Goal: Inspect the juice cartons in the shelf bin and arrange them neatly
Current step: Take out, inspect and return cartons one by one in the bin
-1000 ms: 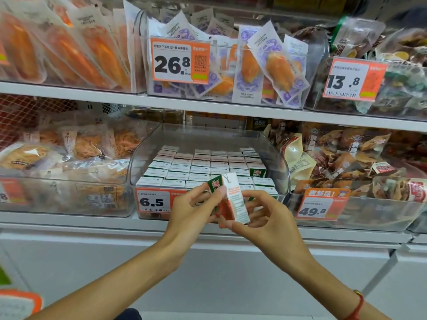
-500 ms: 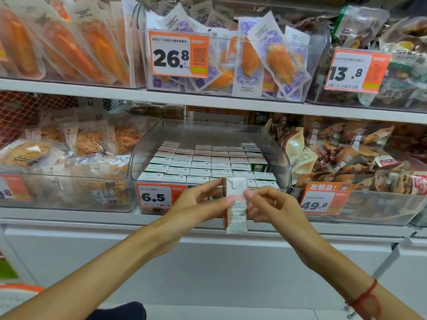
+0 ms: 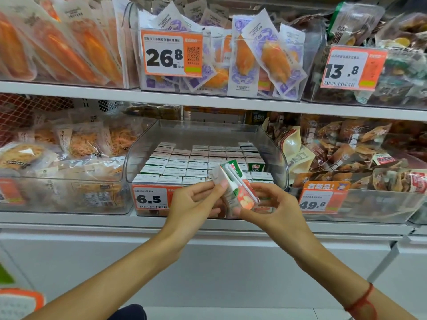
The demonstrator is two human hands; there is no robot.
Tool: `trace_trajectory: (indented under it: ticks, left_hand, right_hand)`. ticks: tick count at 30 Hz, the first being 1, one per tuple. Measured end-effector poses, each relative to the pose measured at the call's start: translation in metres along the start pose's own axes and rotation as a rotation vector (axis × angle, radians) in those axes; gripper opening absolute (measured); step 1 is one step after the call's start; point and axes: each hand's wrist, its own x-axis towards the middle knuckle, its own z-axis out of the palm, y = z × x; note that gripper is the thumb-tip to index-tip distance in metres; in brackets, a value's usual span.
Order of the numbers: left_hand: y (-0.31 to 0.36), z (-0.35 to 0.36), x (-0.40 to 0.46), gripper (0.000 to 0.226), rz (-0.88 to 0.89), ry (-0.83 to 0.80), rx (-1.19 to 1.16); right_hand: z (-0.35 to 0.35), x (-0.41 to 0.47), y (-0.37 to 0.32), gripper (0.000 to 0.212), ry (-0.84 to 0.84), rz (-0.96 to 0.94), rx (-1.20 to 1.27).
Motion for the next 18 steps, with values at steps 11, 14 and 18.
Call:
trace_trajectory:
  ticks: [11,14,18]
  left_hand:
    - [0.009,-0.008,-0.002,0.036,-0.006,-0.154,0.116]
    - [0.01,-0.01,-0.003,0.042,0.026,-0.24,0.127]
    - [0.01,-0.013,-0.001,0.046,0.178,-0.281,0.2]
  right_hand:
    - [-0.015,0.004,0.004,0.042,-0.204,0.046,0.156]
    - [-0.017,0.005,0.007,0.041,-0.281,0.041,0.159]
    - [-0.019,0.005,0.006,0.033,-0.299,-0.089,0.113]
